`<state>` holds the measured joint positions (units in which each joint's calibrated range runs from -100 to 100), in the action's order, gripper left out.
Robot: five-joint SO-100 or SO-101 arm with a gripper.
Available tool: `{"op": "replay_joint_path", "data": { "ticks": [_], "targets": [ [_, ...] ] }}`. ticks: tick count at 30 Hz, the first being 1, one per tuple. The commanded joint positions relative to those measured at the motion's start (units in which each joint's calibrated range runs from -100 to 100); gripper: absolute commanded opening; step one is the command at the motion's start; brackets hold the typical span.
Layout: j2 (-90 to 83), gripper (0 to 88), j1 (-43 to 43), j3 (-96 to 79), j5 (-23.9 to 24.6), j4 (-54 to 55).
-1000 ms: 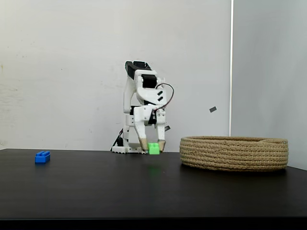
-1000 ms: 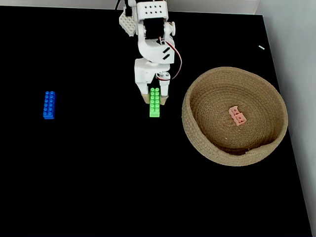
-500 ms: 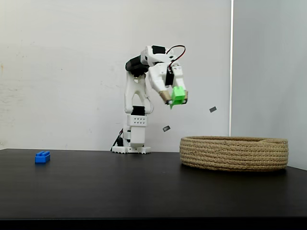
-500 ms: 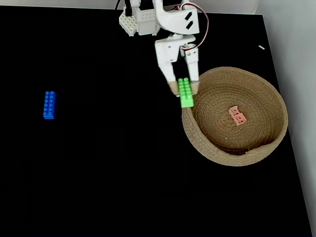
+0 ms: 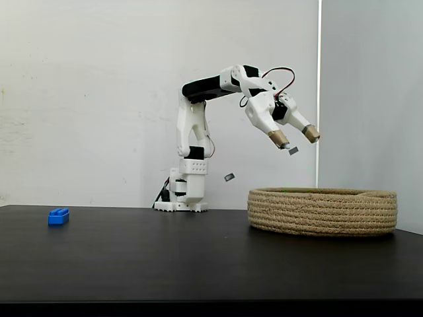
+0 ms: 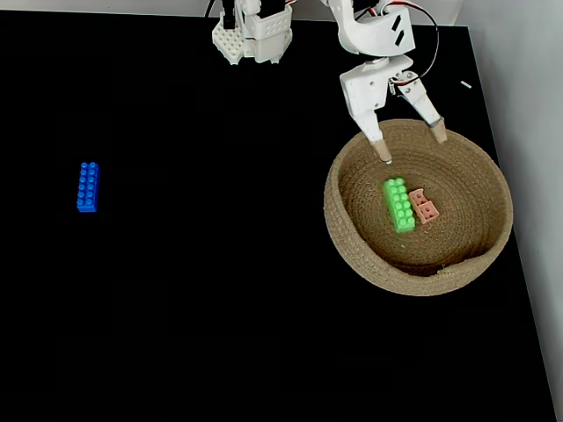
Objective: Place the lego blocks in the tray
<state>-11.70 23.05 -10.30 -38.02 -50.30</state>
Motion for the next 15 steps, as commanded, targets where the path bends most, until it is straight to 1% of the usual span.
{"op": "replay_joint_path", "data": {
  "ticks": [1, 3, 5, 7, 9, 13, 15],
  "targets": [
    [-3.9, 33.0, -1.7, 2.4, 0.0, -0.5],
    [-6.8, 31.8, -4.1, 1.1, -0.3, -1.5],
    [-10.6, 31.0, -7.8, -0.3, -1.3, -5.2],
    [-14.0, 30.8, -13.5, -2.2, -3.8, -8.7],
    [-17.1, 30.4, -20.6, -6.4, -6.8, -9.0],
    [-19.4, 29.1, -35.7, -14.1, -17.2, -9.1],
    [-18.1, 28.7, -41.8, -15.8, -20.5, -8.3]
  ]
}}
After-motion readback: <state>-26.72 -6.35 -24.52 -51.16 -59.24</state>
